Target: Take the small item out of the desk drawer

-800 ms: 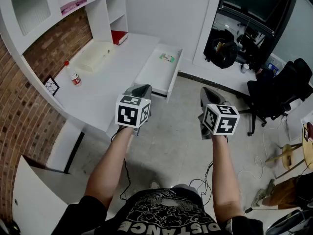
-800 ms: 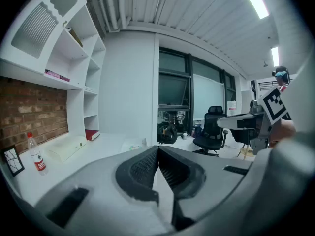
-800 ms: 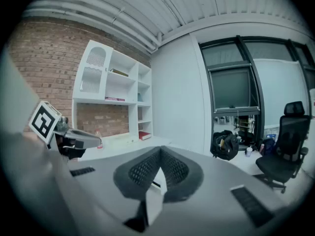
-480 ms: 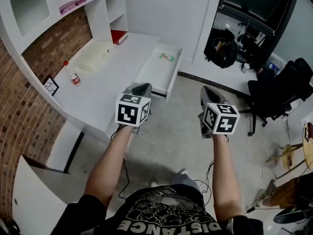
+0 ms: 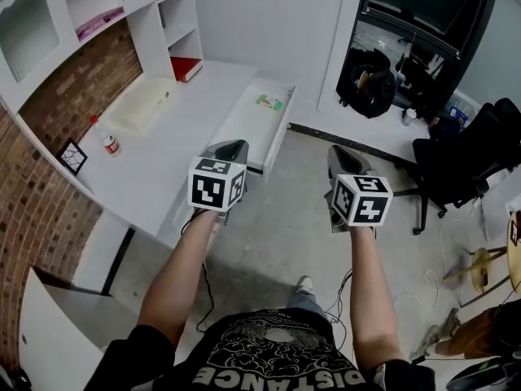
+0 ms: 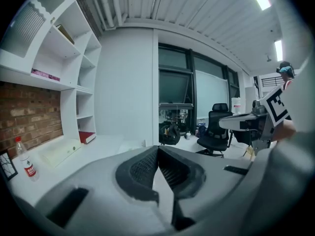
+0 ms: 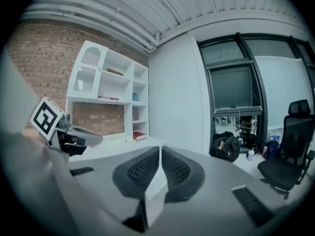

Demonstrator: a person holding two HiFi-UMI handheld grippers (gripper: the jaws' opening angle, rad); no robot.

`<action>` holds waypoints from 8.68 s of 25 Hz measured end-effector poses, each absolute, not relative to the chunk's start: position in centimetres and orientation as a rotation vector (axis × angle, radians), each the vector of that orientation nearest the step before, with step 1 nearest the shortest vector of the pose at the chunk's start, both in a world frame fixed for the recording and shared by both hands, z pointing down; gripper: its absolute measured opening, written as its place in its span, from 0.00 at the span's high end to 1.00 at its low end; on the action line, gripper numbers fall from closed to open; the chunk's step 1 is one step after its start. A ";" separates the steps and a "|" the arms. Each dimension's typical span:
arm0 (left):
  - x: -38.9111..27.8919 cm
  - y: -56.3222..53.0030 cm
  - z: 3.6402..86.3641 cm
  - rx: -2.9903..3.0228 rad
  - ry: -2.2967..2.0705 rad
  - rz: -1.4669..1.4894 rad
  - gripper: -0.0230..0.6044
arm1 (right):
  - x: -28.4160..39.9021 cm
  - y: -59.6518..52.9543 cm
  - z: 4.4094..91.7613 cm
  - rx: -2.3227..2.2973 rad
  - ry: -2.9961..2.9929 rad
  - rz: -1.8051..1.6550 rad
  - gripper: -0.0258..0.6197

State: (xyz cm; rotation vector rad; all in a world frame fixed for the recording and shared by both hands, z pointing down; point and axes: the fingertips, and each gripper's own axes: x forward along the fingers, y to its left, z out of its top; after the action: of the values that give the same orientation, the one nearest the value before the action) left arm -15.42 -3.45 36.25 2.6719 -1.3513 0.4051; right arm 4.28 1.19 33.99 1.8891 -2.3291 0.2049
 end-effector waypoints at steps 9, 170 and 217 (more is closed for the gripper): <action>-5.1 -9.8 36.4 2.691 -1.348 0.438 0.95 | 13.4 -5.1 35.0 1.857 -2.337 0.203 0.86; -19.7 -55.4 56.7 1.599 -2.088 0.431 0.95 | -3.2 -67.2 77.3 0.403 -1.793 0.393 0.41; -21.2 -51.5 41.2 1.671 -2.315 0.381 0.95 | -10.5 -63.3 41.0 0.501 -2.698 0.153 0.42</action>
State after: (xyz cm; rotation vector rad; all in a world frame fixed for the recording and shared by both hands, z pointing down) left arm -21.19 -51.54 41.16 1.6707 -2.3149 0.3814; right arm -10.47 -63.34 40.99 0.5009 -2.6985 0.1529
